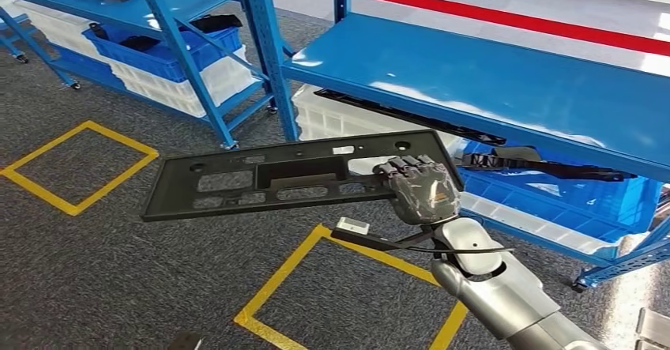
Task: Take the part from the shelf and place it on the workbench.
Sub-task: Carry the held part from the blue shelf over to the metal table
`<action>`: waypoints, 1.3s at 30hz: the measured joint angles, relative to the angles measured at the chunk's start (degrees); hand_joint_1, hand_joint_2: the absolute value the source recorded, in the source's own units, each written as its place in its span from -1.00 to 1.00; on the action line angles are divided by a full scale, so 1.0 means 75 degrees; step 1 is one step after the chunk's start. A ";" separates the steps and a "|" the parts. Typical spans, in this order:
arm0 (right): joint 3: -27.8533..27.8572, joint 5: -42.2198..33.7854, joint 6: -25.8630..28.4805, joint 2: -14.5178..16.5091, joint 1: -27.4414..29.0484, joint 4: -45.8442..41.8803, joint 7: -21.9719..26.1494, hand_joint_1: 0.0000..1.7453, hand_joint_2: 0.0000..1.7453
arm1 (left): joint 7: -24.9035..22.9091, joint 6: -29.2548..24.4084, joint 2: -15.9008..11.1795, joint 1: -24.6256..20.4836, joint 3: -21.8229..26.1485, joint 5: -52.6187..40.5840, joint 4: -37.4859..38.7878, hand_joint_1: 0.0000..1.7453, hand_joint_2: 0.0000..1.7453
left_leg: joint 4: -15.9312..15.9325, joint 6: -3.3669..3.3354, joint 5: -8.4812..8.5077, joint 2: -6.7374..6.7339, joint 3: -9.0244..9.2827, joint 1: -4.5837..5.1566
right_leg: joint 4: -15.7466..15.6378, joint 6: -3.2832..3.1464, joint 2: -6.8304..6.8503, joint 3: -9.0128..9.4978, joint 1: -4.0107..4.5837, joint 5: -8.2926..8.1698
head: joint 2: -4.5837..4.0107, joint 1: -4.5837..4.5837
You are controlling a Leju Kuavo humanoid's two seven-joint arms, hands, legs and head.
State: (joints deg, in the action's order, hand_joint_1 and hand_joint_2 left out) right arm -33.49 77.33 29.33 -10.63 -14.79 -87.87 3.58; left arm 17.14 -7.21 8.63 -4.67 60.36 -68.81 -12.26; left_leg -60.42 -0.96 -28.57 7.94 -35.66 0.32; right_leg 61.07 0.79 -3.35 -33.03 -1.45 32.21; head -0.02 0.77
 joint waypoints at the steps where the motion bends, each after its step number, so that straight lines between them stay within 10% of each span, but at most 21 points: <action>1: -0.0002 0.0000 0.0000 0.0001 0.0000 0.0000 0.0000 1.00 1.00 | 0.0000 0.0000 0.0000 0.0001 0.0001 0.0000 0.0000 -1.00 1.00 | 0.0000 0.0001 0.0000 0.0004 0.0000 0.0000 | -0.0001 -0.0002 0.0004 0.0000 -0.0001 0.0000 | -0.0001 0.0000; 30: -0.0079 0.0000 0.0006 0.0007 0.0003 -0.0039 0.0000 1.00 1.00 | -0.0019 0.0002 0.0000 0.0023 0.0030 0.0009 0.0000 -1.00 1.00 | -0.0049 0.0029 -0.0060 -0.0054 -0.0027 -0.0005 | -0.0033 -0.0048 0.0144 0.0029 -0.0076 -0.0017 | -0.0001 0.0000; 33: -0.0111 -0.0001 0.0010 0.0009 0.0030 -0.0096 0.0000 1.00 1.00 | -0.0034 0.0006 0.0037 0.0016 0.0032 0.0006 0.0000 -1.00 1.00 | -0.0320 0.0091 -0.0215 -0.0420 -0.0152 0.0020 | -0.0034 -0.0079 0.0235 0.0050 -0.0066 0.0001 | 0.0000 0.0003; 37: -0.0224 -0.0001 0.0003 -0.0011 0.0130 -0.0222 -0.0007 1.00 1.00 | -0.0187 0.0042 0.0148 -0.0002 0.0036 -0.0037 0.0000 -1.00 1.00 | -0.2026 0.0250 -0.0867 -0.0971 -0.1046 -0.0075 | -0.0035 -0.0138 0.0687 0.0129 -0.0052 0.0093 | -0.0001 0.0006; 39: -0.0277 -0.0008 -0.0025 -0.0023 0.0149 -0.0258 -0.0009 1.00 1.00 | -0.0256 0.0063 0.0182 0.0036 0.0036 -0.0058 0.0000 -1.00 1.00 | -0.1901 0.0257 -0.0612 -0.1024 -0.1026 -0.0116 | -0.0035 -0.0122 0.0893 0.0197 -0.0053 0.0151 | -0.0001 0.0006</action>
State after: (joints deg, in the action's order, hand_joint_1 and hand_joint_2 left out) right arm -35.57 77.27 29.15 -10.80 -13.68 -89.80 3.52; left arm 15.22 -6.74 10.00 -4.40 60.63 -69.24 -12.26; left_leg -74.68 0.97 -33.16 0.26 -43.35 -0.55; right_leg 60.81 -0.12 3.34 -31.55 -1.84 33.33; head -0.02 0.81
